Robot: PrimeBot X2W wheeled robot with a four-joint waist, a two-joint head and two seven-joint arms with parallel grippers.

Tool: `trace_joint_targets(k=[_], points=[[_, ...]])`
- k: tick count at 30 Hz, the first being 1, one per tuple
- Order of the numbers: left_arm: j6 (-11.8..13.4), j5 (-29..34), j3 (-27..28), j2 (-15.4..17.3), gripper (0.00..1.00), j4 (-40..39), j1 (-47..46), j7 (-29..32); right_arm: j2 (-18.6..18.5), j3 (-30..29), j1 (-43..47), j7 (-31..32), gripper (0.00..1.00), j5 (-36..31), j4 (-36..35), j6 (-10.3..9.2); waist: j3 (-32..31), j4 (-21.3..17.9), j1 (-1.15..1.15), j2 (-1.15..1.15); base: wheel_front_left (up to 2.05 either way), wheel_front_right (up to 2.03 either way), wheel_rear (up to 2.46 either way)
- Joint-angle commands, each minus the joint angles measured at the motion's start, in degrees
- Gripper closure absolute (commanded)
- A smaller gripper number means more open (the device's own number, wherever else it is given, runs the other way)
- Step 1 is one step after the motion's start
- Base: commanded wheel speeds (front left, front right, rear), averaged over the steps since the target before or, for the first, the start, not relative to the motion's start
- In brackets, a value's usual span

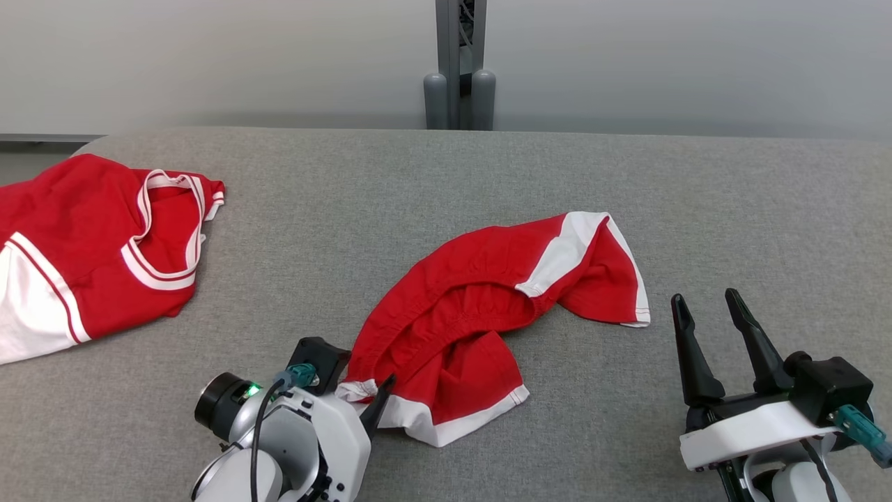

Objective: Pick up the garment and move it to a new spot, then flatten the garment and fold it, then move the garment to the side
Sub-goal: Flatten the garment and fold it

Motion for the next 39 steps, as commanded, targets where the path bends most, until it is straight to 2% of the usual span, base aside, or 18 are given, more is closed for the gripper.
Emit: trace_joint_targets(k=[1,9,10,11,13,21,23,29,33,39], points=[[-0.22,-0.37,-0.22,0.45,0.0,-0.75,-0.6,1.07,-0.25,-0.12,-0.7,-0.5,0.0,0.19,0.26,-0.02,0.16,-0.15,0.0,0.0,0.0,0.0,0.0],[2.33,-0.1,-0.04,1.09,0.0,-2.62,-0.24,5.07,-0.24,0.29,-1.35,-0.83,0.0,0.31,1.3,-0.02,0.83,-0.7,0.0,0.0,0.0,0.0,0.0],[2.6,-0.1,0.01,1.12,0.07,-2.42,-0.27,5.31,-0.24,0.32,-1.36,-0.85,0.0,0.31,1.4,-0.02,0.88,-0.73,0.0,0.0,0.0,0.0,0.0],[2.79,-0.21,-0.03,1.08,0.53,-2.26,-0.31,5.51,-0.24,0.29,-1.43,-0.88,0.0,0.29,1.51,-0.02,0.91,-0.76,0.0,0.0,0.0,0.0,0.0],[2.84,-0.63,0.04,0.91,1.0,-2.07,-0.39,5.69,-0.24,0.24,-1.64,-0.93,0.0,0.31,1.6,-0.02,0.93,-0.78,0.0,0.0,0.0,0.0,0.0],[4.44,-2.05,1.58,0.08,1.0,-1.56,-0.88,3.78,-0.24,0.41,-1.64,-0.95,0.0,0.12,1.81,-0.02,0.69,-0.49,0.0,0.0,0.0,0.0,0.0],[5.98,-4.65,4.3,-1.8,1.0,-1.81,-1.17,0.93,-0.25,0.4,-1.62,-0.97,0.0,0.19,1.83,-0.02,0.48,-0.25,0.0,0.0,0.0,0.0,0.0],[8.42,-9.27,9.64,-3.97,1.0,-1.2,-2.14,-4.43,-0.27,0.5,-1.41,-0.96,0.0,0.37,1.77,-0.02,-0.03,0.25,0.0,0.0,0.0,0.0,0.0],[11.25,-13.48,14.58,-5.51,1.0,-0.22,-2.95,-9.28,-0.25,0.58,-1.27,-0.96,0.0,0.38,1.58,-0.02,-0.22,0.52,0.0,0.0,0.0,0.0,0.0],[13.88,-15.35,17.02,-6.11,1.0,5.3,-3.73,-11.56,-0.26,1.1,-1.01,-0.96,0.0,0.38,1.45,-0.02,-0.32,0.79,0.0,0.0,0.0,0.0,0.0]])
